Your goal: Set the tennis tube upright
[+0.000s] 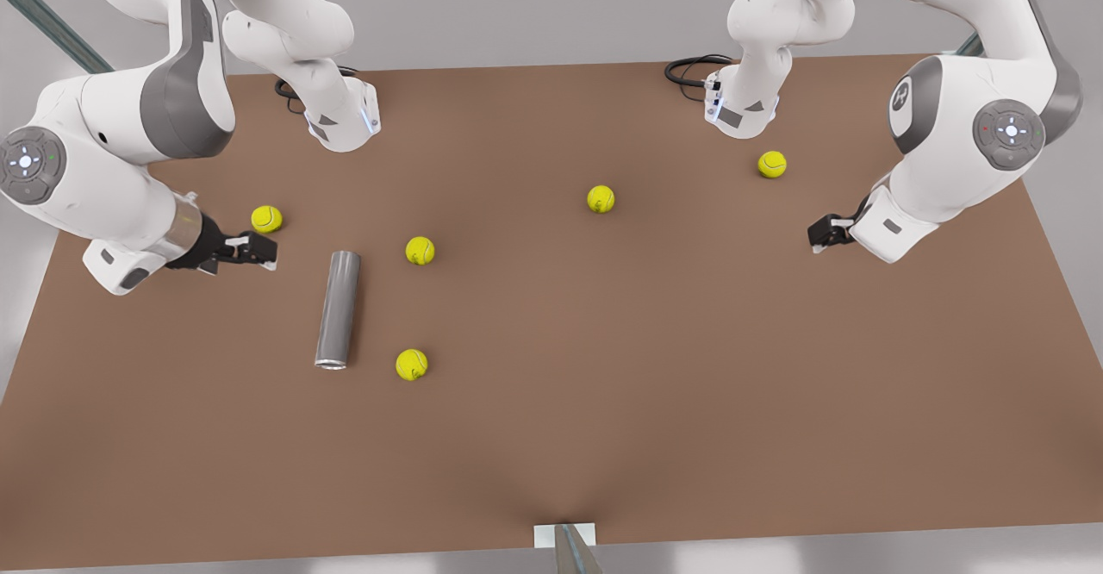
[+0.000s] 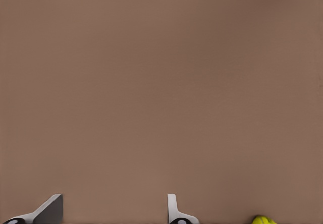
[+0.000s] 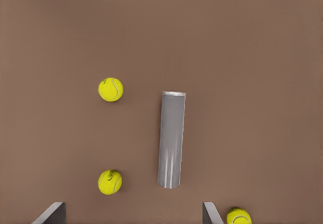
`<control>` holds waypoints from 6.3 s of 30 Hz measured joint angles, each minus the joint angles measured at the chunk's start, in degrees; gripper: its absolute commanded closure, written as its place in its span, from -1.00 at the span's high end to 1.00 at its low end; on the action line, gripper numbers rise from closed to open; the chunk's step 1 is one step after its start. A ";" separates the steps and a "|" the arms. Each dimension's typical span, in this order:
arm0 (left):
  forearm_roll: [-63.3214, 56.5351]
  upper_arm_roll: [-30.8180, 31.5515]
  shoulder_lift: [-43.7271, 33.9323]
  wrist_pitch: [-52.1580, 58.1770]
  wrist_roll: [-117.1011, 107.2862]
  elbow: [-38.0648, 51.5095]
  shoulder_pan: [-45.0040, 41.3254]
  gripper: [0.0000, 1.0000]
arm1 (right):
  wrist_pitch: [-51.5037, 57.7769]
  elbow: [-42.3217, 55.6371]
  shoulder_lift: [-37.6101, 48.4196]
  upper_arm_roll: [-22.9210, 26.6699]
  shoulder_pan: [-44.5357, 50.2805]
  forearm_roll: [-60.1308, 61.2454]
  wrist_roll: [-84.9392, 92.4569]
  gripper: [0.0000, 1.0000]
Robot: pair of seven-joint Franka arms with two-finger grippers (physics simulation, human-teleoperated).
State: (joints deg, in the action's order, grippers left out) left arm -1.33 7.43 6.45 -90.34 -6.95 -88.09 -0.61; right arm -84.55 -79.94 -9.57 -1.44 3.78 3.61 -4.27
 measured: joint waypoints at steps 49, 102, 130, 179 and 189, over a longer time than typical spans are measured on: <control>-1.79 1.86 8.64 -1.68 0.61 1.23 -5.46 1.00 | -44.06 -40.83 -17.29 -2.26 -3.16 0.09 -7.87 1.00; -1.66 2.25 9.95 -1.91 0.50 1.23 -5.26 1.00 | -16.53 1.55 -4.64 -0.41 13.11 2.05 33.26 1.00; 57.81 4.97 29.24 -25.53 36.60 -24.75 -1.13 1.00 | 2.78 8.81 -5.72 -0.76 4.67 -10.60 2.85 1.00; 70.58 9.07 33.94 -24.85 54.57 -25.10 -2.57 0.16 | 2.44 8.91 -5.71 -0.68 4.72 -10.84 -5.19 1.00; 68.41 9.07 33.21 -23.23 53.83 -24.16 -1.95 -0.31 | 2.44 8.99 -5.71 -0.67 4.66 -10.89 -5.45 1.00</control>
State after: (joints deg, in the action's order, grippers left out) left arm 67.07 16.51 39.66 -113.57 46.88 -112.25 -2.55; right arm -82.11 -70.95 -15.28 -2.11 8.44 -7.29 -9.72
